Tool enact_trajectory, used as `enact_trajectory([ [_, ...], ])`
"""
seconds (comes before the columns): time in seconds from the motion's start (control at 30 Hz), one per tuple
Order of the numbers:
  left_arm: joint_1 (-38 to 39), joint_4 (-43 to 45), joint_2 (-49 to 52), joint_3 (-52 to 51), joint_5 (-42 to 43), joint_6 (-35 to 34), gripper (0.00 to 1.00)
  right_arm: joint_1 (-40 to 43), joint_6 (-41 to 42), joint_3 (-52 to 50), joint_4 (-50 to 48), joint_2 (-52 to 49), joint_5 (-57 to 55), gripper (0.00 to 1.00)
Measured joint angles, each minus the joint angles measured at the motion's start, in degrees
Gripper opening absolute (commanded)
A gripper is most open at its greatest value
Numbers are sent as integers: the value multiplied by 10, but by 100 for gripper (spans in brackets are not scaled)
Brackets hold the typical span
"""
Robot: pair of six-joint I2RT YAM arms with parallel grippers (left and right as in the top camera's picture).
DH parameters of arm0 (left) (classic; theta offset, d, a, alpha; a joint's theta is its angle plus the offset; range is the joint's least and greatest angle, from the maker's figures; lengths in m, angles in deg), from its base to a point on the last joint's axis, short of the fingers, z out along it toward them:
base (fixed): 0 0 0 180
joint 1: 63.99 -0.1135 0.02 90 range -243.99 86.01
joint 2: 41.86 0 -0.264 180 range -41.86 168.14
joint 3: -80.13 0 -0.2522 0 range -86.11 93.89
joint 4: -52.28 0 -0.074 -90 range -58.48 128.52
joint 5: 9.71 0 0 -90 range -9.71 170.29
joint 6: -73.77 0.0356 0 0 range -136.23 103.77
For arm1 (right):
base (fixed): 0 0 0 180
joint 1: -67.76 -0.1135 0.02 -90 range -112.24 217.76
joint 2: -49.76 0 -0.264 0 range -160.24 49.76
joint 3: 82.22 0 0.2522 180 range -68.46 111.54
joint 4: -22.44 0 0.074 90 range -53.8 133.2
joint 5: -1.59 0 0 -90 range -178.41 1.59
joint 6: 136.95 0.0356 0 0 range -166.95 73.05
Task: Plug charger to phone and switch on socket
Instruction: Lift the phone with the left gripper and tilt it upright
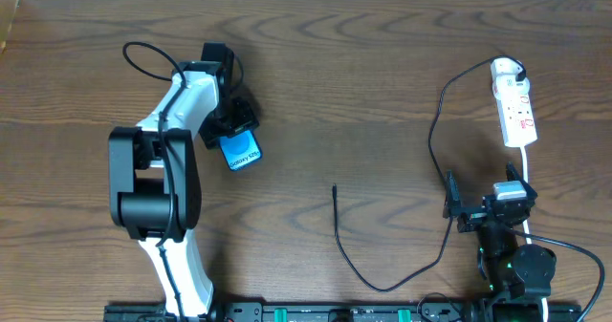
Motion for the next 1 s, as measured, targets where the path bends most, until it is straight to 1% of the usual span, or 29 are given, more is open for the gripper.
enact_trajectory([
  [0.2,0,-1,-35,0,29,0,7,0,0,0,0,0,0,99],
  [0.47,0,0,-73,0,116,-5,7,0,0,0,0,0,0,99],
  [0.57,0,12,-75,0,169,-16,7,0,0,0,0,0,0,99],
  [0.63,0,26,-75,0,212,-29,7,0,0,0,0,0,0,99],
  [1.0,0,76,-75,0,425,-152,8,0,0,0,0,0,0,99],
])
